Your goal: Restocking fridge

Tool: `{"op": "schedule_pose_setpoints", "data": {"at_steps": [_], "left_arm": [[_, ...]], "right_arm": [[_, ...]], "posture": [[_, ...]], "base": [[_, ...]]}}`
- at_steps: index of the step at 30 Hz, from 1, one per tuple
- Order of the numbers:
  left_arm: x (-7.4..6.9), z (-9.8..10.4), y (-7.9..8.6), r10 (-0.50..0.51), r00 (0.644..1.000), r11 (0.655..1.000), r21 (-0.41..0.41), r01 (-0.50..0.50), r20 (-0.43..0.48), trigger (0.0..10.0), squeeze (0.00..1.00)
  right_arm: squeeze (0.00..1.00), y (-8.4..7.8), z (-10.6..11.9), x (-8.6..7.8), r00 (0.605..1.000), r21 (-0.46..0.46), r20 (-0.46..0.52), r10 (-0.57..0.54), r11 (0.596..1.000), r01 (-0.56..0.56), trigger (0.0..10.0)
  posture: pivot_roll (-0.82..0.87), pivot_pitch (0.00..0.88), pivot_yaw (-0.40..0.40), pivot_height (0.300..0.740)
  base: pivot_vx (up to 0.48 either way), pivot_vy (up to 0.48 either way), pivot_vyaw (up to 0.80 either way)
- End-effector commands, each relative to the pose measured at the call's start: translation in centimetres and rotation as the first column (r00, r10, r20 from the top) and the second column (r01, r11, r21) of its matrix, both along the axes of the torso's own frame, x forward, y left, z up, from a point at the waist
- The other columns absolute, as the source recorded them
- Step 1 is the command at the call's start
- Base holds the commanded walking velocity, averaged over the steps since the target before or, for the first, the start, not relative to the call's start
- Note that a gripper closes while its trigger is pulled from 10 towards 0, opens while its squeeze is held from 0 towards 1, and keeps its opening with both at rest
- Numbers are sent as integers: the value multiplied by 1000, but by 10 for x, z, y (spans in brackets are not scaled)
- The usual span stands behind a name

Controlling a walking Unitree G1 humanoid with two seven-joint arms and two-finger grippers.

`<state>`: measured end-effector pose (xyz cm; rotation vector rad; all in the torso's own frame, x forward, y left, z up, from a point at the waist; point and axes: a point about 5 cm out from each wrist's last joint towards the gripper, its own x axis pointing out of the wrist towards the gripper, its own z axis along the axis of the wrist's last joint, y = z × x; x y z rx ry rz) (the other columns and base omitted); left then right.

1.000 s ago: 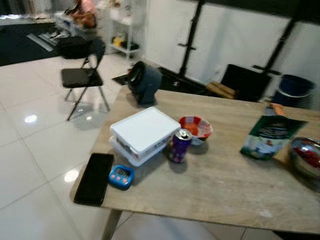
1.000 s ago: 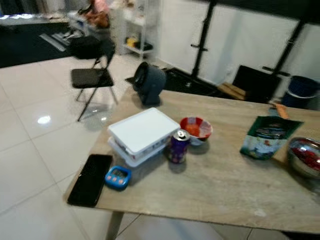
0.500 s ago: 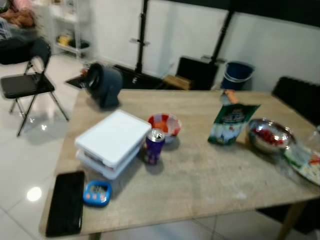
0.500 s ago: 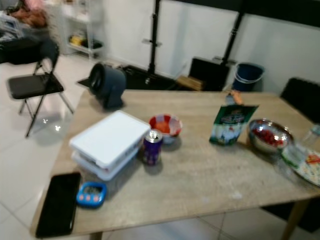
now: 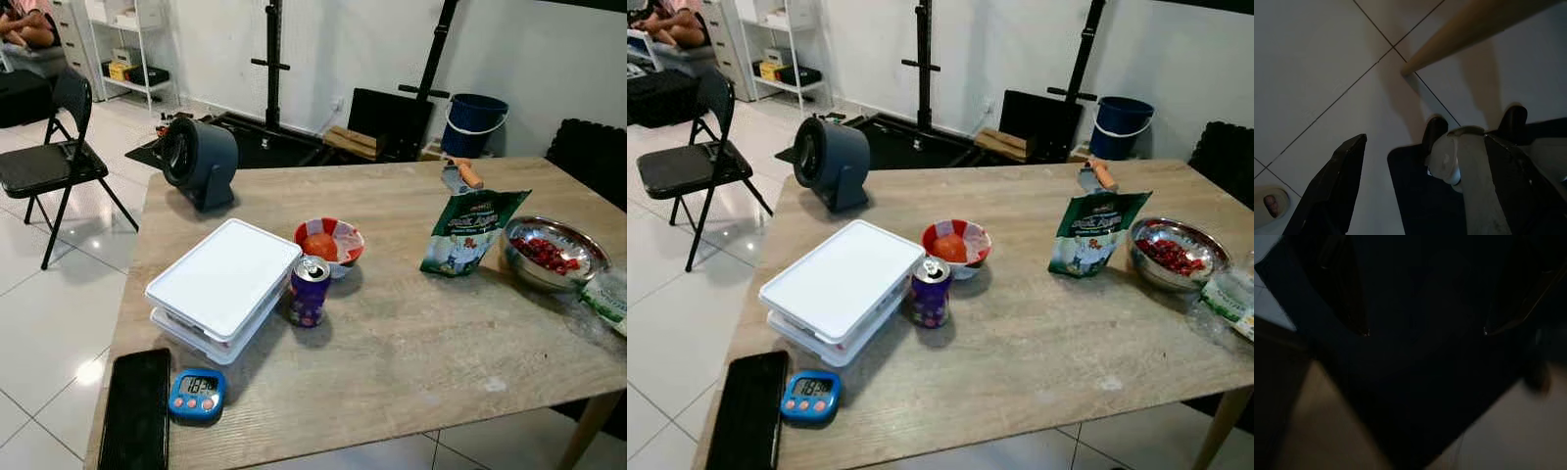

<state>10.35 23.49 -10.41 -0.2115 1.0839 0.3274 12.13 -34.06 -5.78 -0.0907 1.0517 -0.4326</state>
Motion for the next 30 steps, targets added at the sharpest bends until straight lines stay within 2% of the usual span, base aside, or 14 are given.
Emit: {"op": "schedule_pose_setpoints", "data": {"at_steps": [1,6,9,10,12,13,14,16,17,18,19,20,27,30], "left_arm": [[-7,-2,2,-14,999,1000,6,14,-33,10000,0],[-7,-2,2,-17,999,1000,4,17,-33,10000,0],[-6,-2,1,-17,999,1000,4,17,-32,10000,0],[-6,-1,2,-18,999,1000,3,18,-32,10000,0],[-6,-1,2,-18,999,1000,3,18,-32,10000,0],[-6,-1,2,-18,999,1000,3,18,-32,10000,0],[-6,-1,2,-18,999,1000,3,18,-32,10000,0],[-5,-1,2,-20,999,1000,5,20,-33,10000,0],[-5,-1,2,-20,999,1000,5,20,-33,10000,0],[-5,-1,3,-21,999,1000,6,21,-32,10000,0],[-4,-1,3,-21,999,1000,6,21,-30,10000,0],[-4,-1,3,-21,999,1000,7,22,-29,10000,0],[-2,-1,2,-18,1000,1000,3,18,-25,10000,0],[-3,-1,1,-15,1000,1000,1,15,-27,10000,0]], "right_arm": [[0,-13,13,13,995,-12,91,-38,999,39,10000],[0,-54,61,47,960,-150,274,-62,983,106,10000],[0,-60,69,50,950,-177,306,-69,976,128,10000],[0,-72,95,66,876,-191,472,-96,959,208,10000],[0,-72,95,66,876,-191,472,-96,959,208,10000],[0,-75,108,76,821,-165,563,-96,960,225,10000],[0,-75,108,76,821,-165,563,-96,960,225,10000],[0,-65,149,115,595,-35,803,5,999,39,10000],[0,-65,149,115,595,-35,803,5,999,39,10000],[0,-50,168,133,463,-16,882,88,987,-158,10000],[0,-30,189,144,340,-62,921,190,933,-353,10000],[0,-15,199,149,268,-96,932,245,879,-468,10000],[0,38,226,157,104,-193,931,350,715,-672,10000],[0,35,228,157,98,-193,935,342,719,-668,10000]], "posture": [[-10,0,-49,740],[-11,0,-48,740],[-11,0,-48,740],[-14,0,-45,740],[-14,0,-45,740],[-15,0,-43,740],[-15,0,-43,740],[-18,0,-38,740],[-18,0,-38,740],[-18,0,-39,740],[-17,0,-39,740],[-17,0,-39,740],[-7,0,-45,740],[-4,0,-45,740]], "base": [[0,0,0],[0,0,0],[0,0,0],[0,0,0],[0,0,0],[0,0,0],[0,0,0],[0,0,0],[0,0,0],[0,0,0],[0,0,0],[0,0,0],[0,0,0],[0,0,0]]}}
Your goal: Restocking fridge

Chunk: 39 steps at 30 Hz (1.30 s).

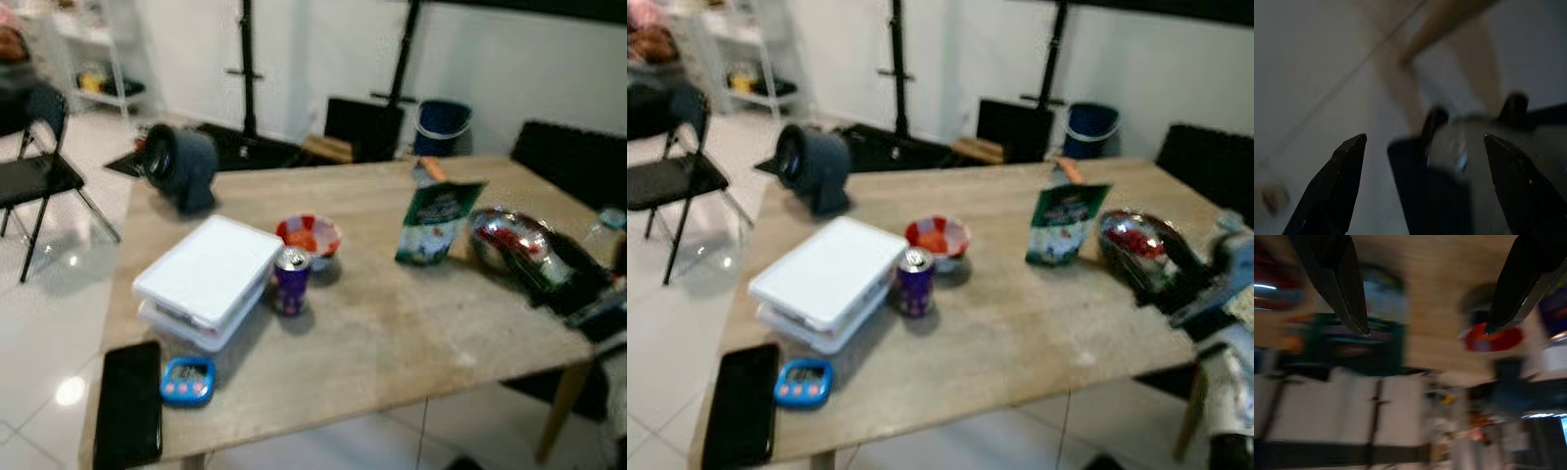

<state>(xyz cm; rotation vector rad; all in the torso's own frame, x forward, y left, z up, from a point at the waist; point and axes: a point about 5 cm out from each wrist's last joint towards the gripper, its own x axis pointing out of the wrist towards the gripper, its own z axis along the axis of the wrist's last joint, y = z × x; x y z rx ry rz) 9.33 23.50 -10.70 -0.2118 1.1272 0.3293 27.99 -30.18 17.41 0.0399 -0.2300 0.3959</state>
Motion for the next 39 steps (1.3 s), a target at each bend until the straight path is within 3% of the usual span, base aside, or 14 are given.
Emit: {"op": "schedule_pose_setpoints", "data": {"at_steps": [1,6,9,14,16,21,22,25,27,29,31,33,34,39], "left_arm": [[7,2,1,-14,1000,1000,7,14,14,10000,0],[5,1,1,-12,1000,1000,7,12,10,10000,0],[4,2,2,-14,1000,1000,9,14,9,10000,0],[5,2,2,-18,1000,1000,10,17,10,10000,0],[7,2,2,-22,1000,1000,11,22,15,10000,0],[8,2,2,-24,1000,1000,11,24,18,10000,0],[9,2,1,-27,999,1000,9,26,21,10000,0],[9,2,1,-27,999,1000,9,26,21,10000,0],[10,2,-1,-28,999,1000,6,28,22,10000,0],[9,1,-4,-35,999,999,0,35,20,10000,0],[9,1,-5,-38,999,999,-2,38,18,10000,0],[9,1,-5,-38,999,999,-2,38,18,10000,0],[8,1,-6,-44,999,999,-3,44,18,10000,0],[9,1,-7,-59,998,998,-2,59,18,10000,0]], "right_arm": [[0,-7,-4,-2,1000,39,-17,11,999,-11,10000],[0,-1,-2,-7,991,50,-24,134,990,-133,10000],[0,20,0,-11,959,38,-41,281,959,-279,10000],[0,40,-1,-8,933,12,-67,354,935,-354,10000],[0,63,-5,-1,905,-12,-82,418,907,-420,10000],[0,74,-10,4,890,-30,-96,447,892,-451,10000],[0,86,-18,11,874,-40,-114,473,876,-480,10000],[0,86,-18,11,874,-40,-114,473,876,-480,10000],[0,98,-23,18,857,-51,-127,499,860,-508,10000],[0,121,-30,32,849,-101,-155,505,847,-522,10000],[0,129,-30,35,848,-122,-161,504,843,-524,10000],[0,129,-30,35,848,-122,-161,504,843,-524,10000],[0,140,-30,36,843,-150,-167,512,831,-535,10000],[0,153,-26,33,815,-186,-159,557,794,-579,10000]], "posture": [[-4,0,-45,740],[-3,0,-44,740],[-4,0,-41,740],[-6,0,-41,740],[-2,0,-41,740],[4,0,-45,740],[13,0,-50,740],[13,0,-50,740],[16,0,-54,740],[25,0,-63,740],[25,0,-63,740],[25,0,-63,740],[30,0,-65,740],[31,0,-62,740]], "base": [[0,0,0],[0,0,0],[0,0,0],[0,0,0],[0,0,0],[0,0,480],[0,0,800],[0,0,800],[0,0,794],[0,0,788],[0,0,791],[0,0,794],[0,0,781],[0,0,376]]}}
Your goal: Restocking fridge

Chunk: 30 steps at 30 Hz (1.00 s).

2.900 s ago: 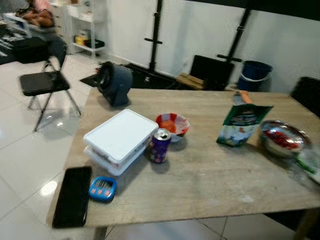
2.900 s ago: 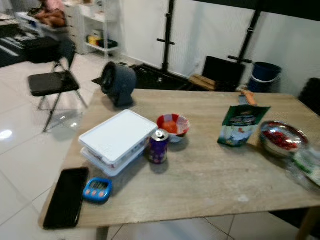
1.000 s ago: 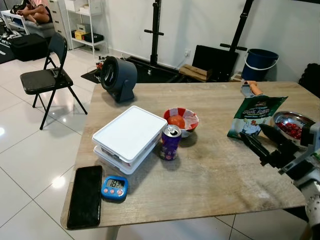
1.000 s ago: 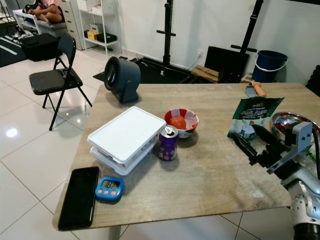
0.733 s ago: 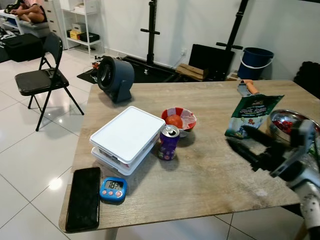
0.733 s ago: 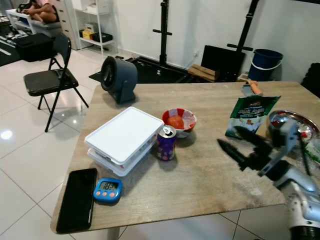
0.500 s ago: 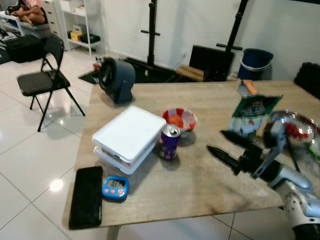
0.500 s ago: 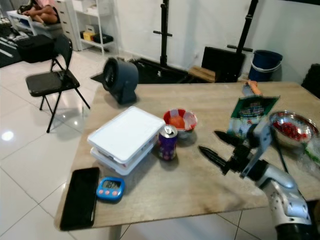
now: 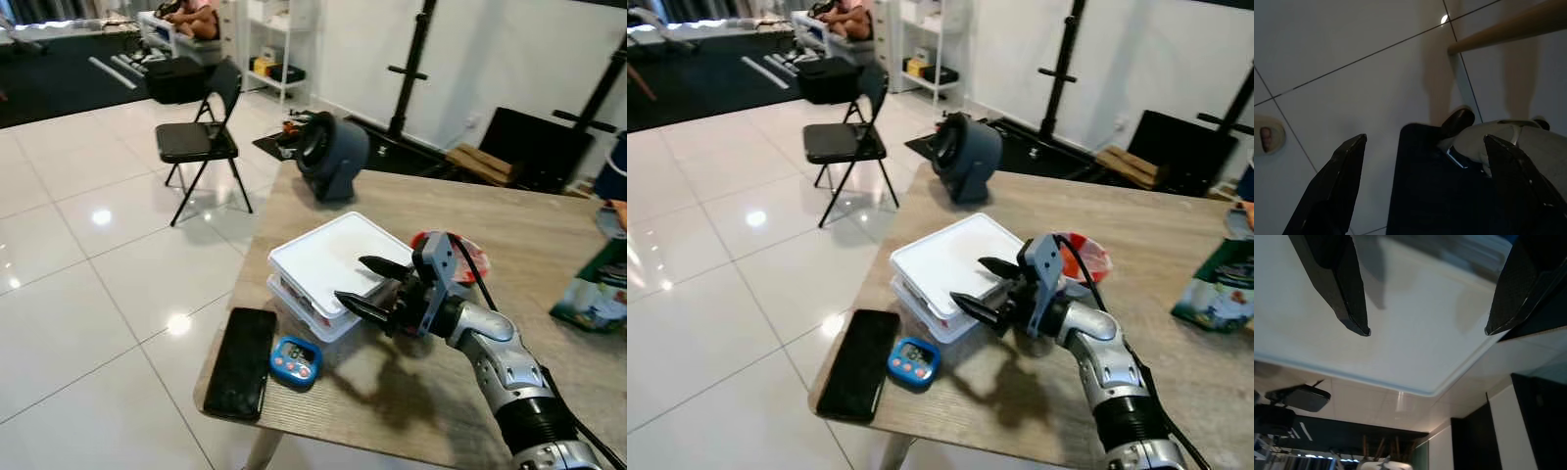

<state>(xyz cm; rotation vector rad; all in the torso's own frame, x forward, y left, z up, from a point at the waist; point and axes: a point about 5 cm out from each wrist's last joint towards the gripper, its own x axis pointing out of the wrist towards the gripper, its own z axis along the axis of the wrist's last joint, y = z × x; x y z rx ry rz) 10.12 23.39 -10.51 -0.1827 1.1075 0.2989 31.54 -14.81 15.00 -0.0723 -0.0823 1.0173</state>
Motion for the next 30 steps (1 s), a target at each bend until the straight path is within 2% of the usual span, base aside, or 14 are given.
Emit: {"op": "schedule_pose_setpoints", "data": {"at_steps": [1,5,10,18,20,21,22,23,26,30], "left_arm": [[1,-1,-6,-24,1000,1000,-14,24,-3,10000,0],[1,-1,-6,-28,1000,1000,-13,28,-3,10000,0],[2,-1,-7,-33,999,999,-13,33,-2,10000,0],[0,-2,-9,-40,999,999,-19,40,-5,10000,0],[0,-2,-10,-41,999,999,-21,41,-5,10000,0],[0,-2,-11,-41,999,999,-23,41,-6,10000,0],[0,-2,-11,-41,999,999,-23,41,-6,10000,0],[-1,-3,-12,-42,999,999,-24,42,-7,10000,0],[-2,-3,-13,-43,999,999,-26,43,-8,10000,0],[-2,-3,-13,-45,999,999,-27,45,-9,10000,0]], "right_arm": [[0,1,-1,-2,1000,-30,9,17,999,-17,10000],[0,1,2,-2,999,-26,19,40,999,-40,10000],[0,-6,6,0,998,-57,42,52,997,-50,10000],[0,-18,32,4,994,14,111,-13,1000,12,10000],[0,-21,34,6,992,-9,119,-34,999,36,10000],[0,-25,34,8,990,-61,123,-62,996,70,10000],[0,-25,34,8,990,-61,123,-62,996,70,10000],[0,-30,33,11,988,-105,120,-96,988,109,10000],[0,-38,32,15,981,-154,110,-158,973,174,10000],[0,-43,32,16,975,-177,103,-195,961,211,10000]], "posture": [[31,0,-62,740],[32,0,-64,740],[29,0,-66,740],[26,0,-70,740],[24,0,-70,740],[23,0,-72,740],[23,0,-72,740],[23,0,-72,740],[23,0,-72,740],[23,0,-72,740]], "base": [[0,0,0],[0,0,0],[0,0,0],[0,0,0],[0,0,0],[0,0,0],[0,0,0],[0,0,0],[0,0,0],[0,0,0]]}}
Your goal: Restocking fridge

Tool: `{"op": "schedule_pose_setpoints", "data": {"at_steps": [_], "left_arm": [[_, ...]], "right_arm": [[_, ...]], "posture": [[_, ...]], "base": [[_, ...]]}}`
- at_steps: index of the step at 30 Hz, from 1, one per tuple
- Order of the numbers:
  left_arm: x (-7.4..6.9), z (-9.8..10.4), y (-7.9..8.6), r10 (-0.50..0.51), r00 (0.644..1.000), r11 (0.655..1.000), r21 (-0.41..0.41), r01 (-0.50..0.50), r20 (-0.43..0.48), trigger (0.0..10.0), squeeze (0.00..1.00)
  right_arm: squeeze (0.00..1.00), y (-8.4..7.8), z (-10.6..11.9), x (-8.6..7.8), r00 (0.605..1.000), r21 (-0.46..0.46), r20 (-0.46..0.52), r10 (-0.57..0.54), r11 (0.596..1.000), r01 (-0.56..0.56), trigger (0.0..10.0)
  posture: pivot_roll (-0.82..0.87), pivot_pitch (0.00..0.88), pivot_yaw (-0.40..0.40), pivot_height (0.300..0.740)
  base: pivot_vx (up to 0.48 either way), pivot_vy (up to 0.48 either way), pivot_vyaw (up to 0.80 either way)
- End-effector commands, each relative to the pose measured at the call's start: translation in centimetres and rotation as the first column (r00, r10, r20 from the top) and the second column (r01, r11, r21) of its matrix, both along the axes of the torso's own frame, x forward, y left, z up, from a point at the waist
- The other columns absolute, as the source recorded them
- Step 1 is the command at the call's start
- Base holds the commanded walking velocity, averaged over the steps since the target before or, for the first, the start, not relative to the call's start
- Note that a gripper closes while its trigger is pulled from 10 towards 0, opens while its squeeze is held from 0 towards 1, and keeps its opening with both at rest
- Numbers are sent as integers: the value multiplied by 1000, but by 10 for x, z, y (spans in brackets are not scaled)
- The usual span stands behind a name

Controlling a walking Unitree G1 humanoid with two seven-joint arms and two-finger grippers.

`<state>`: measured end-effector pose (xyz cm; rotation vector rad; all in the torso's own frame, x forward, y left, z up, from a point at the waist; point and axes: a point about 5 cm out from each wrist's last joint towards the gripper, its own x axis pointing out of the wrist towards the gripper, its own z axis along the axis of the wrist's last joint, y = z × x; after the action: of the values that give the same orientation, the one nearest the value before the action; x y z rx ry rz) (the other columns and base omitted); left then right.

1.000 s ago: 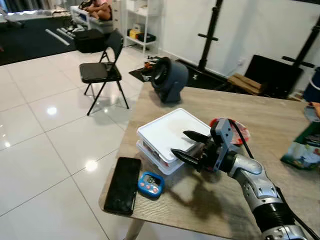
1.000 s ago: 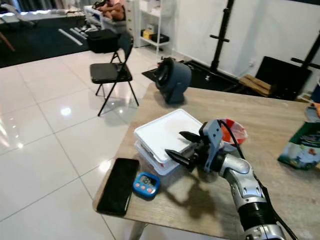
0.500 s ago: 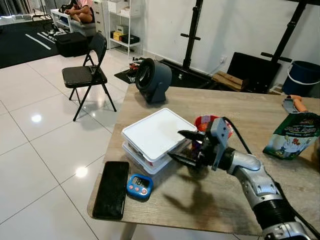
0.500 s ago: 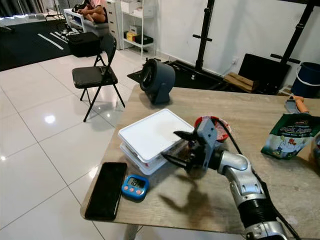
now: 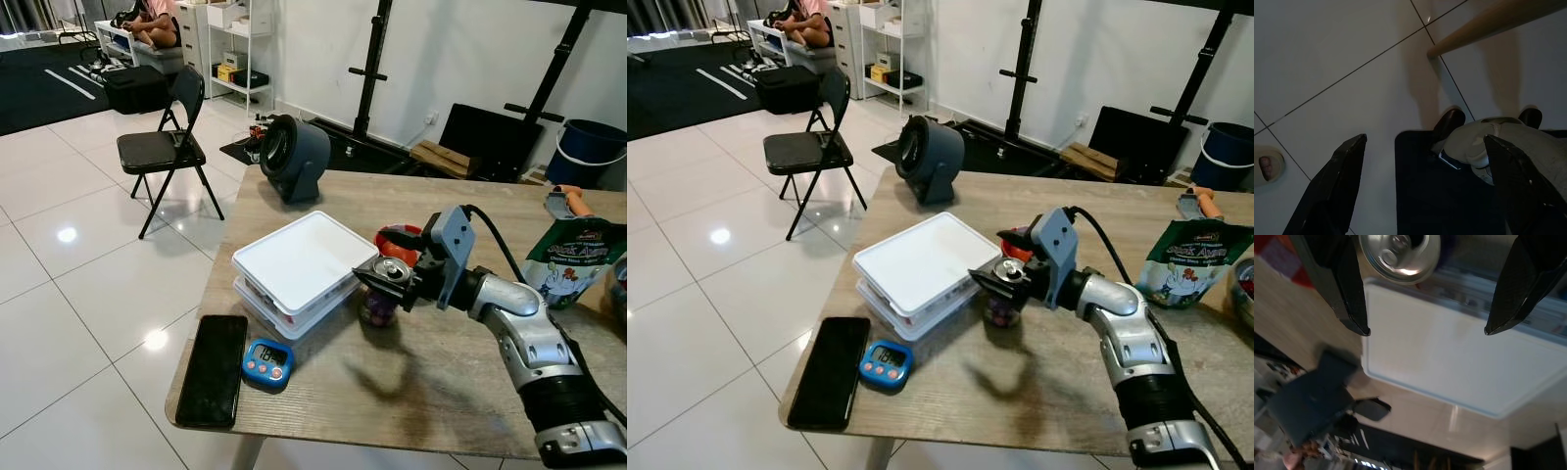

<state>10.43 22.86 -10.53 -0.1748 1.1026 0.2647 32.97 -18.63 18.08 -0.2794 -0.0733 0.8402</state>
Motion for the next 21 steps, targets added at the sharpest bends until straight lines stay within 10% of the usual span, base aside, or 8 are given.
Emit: {"op": "schedule_pose_setpoints", "data": {"at_steps": [1,9,21], "left_arm": [[-6,-3,-8,-15,1000,1000,-17,14,-19,10000,0],[-5,-3,-9,-19,1000,1000,-17,19,-19,10000,0],[-6,-4,-10,-29,999,999,-20,28,-23,10000,0]], "right_arm": [[0,-7,1,3,999,-26,-16,-46,999,46,10000],[0,12,13,-16,988,54,-4,152,987,-152,10000],[0,-7,-17,0,985,-135,-132,-107,987,89,10000]], "posture": [[21,0,-71,740],[20,0,-71,740],[18,0,-73,740]], "base": [[0,0,0],[0,0,0],[0,0,0]]}}
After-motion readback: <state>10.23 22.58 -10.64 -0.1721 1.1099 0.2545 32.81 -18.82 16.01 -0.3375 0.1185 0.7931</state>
